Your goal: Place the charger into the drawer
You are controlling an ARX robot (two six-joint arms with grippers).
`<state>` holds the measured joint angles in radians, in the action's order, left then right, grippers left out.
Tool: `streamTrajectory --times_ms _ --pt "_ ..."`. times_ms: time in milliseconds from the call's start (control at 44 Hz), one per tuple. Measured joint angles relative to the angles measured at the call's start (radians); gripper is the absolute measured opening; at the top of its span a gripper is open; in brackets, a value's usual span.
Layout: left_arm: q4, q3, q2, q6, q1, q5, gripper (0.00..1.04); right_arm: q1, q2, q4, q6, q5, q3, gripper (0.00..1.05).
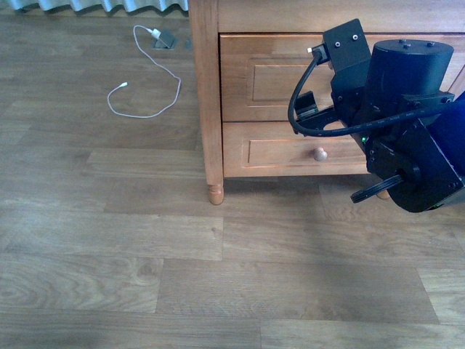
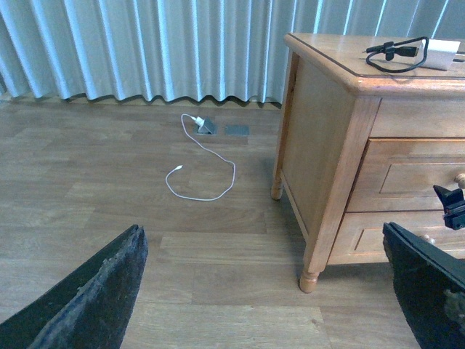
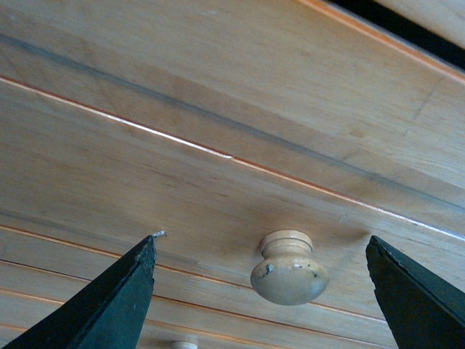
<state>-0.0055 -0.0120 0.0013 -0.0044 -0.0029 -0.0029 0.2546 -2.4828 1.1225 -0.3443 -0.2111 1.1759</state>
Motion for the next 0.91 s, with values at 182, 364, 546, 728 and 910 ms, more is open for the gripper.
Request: streamTrajectory --times_ms 182,364,546,728,910 --pt "0.0 0.0 0.0 0.0 0.0 0.0 0.99 -0.002 -0.01 -0.005 0.0 0.0 0.002 0.86" --pt "0.0 0.0 0.0 0.0 0.0 0.0 0.99 -0.005 -0.011 -0.005 0.0 -0.005 0.003 0.65" --pt "0.0 0.0 0.0 0.0 0.0 0.0 0.99 -0.007 -0.011 -0.005 0.0 -0.016 0.003 0.36" --pt "0.0 0.0 0.0 0.0 0.0 0.0 0.99 -0.009 -0.01 -0.003 0.001 -0.019 0.003 0.24" --pt "0.0 0.0 0.0 0.0 0.0 0.0 0.99 -0.01 -0.01 -0.006 0.003 -0.018 0.003 0.24"
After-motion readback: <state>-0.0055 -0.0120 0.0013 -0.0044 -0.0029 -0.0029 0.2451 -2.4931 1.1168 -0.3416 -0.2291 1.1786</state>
